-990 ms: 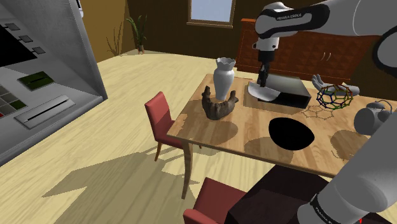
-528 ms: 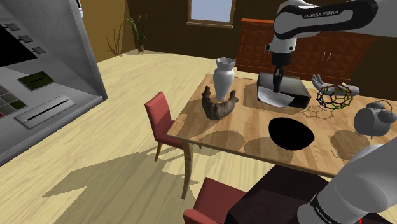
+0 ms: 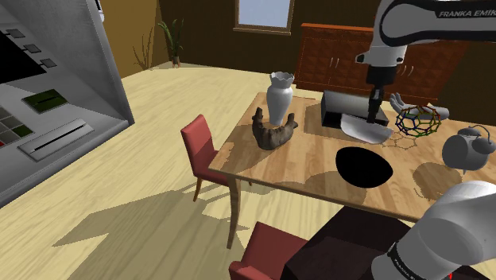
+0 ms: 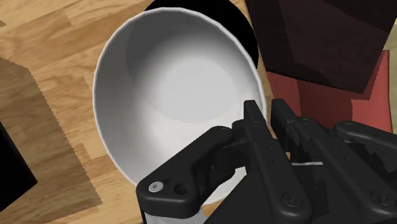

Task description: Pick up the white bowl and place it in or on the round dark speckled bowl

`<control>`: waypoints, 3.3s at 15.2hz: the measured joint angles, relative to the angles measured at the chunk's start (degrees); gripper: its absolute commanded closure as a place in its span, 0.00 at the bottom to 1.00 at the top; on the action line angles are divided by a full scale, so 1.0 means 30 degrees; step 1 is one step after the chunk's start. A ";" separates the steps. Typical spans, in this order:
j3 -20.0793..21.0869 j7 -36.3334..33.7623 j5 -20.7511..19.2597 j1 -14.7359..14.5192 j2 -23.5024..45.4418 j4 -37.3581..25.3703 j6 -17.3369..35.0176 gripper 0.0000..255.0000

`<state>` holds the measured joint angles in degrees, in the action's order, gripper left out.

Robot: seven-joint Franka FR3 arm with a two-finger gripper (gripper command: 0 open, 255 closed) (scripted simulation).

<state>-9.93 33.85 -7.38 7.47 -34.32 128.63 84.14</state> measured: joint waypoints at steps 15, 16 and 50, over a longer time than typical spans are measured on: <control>0.0161 -0.0369 -0.0347 0.0367 -0.3746 0.4977 0.1180 1.00; 0.0116 -0.0352 -0.0399 0.0399 -0.3851 0.5271 0.1372 1.00; 0.0084 -0.0428 -0.0351 0.0346 -0.3196 0.5497 0.2268 0.00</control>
<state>-9.68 32.57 -8.44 8.51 -43.91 145.12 90.94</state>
